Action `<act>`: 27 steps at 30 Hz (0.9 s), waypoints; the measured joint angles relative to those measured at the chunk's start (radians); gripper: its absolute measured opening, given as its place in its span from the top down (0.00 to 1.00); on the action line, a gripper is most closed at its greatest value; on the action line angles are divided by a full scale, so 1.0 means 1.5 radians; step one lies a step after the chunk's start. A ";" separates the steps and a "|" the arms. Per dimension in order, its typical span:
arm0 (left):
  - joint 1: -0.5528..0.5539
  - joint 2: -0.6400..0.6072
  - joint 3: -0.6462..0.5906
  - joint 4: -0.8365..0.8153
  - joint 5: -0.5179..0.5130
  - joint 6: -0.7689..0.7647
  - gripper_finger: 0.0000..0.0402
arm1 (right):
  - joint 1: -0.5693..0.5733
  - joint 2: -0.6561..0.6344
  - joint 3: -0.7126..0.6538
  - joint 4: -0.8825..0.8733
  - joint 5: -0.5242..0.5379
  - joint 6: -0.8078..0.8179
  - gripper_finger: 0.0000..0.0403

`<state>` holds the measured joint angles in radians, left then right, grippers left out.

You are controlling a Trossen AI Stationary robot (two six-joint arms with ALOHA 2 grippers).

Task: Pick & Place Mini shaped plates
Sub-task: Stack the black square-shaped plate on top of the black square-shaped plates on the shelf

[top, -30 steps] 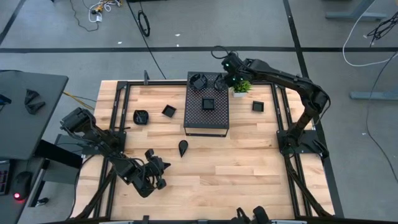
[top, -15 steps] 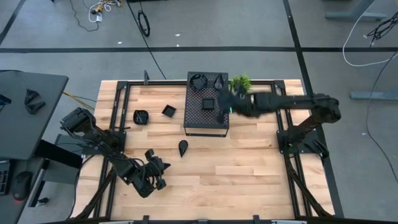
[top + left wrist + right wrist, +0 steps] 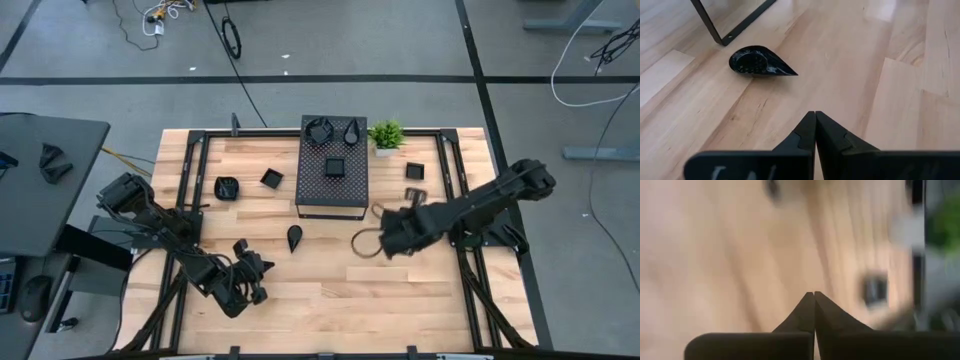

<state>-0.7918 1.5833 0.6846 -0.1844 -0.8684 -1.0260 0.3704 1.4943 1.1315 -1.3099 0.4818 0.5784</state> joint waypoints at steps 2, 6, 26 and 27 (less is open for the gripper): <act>0.005 0.000 0.000 0.002 0.000 0.009 0.96 | -0.039 -0.021 -0.053 0.002 -0.012 0.002 0.99; 0.019 0.000 0.000 0.010 0.004 0.039 0.96 | -0.171 -0.082 -0.164 0.091 -0.094 -0.121 0.99; 0.055 0.000 0.000 0.047 0.041 0.114 0.96 | -0.621 -0.137 -0.283 0.354 -0.142 -0.489 0.72; 0.055 0.000 0.000 0.047 0.041 0.116 0.96 | -0.623 -0.134 -0.290 0.370 -0.142 -0.513 0.70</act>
<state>-0.7097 1.5837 0.6849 -0.1139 -0.8066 -0.8522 -0.5641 1.2926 0.6964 -0.7556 0.2689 -0.1906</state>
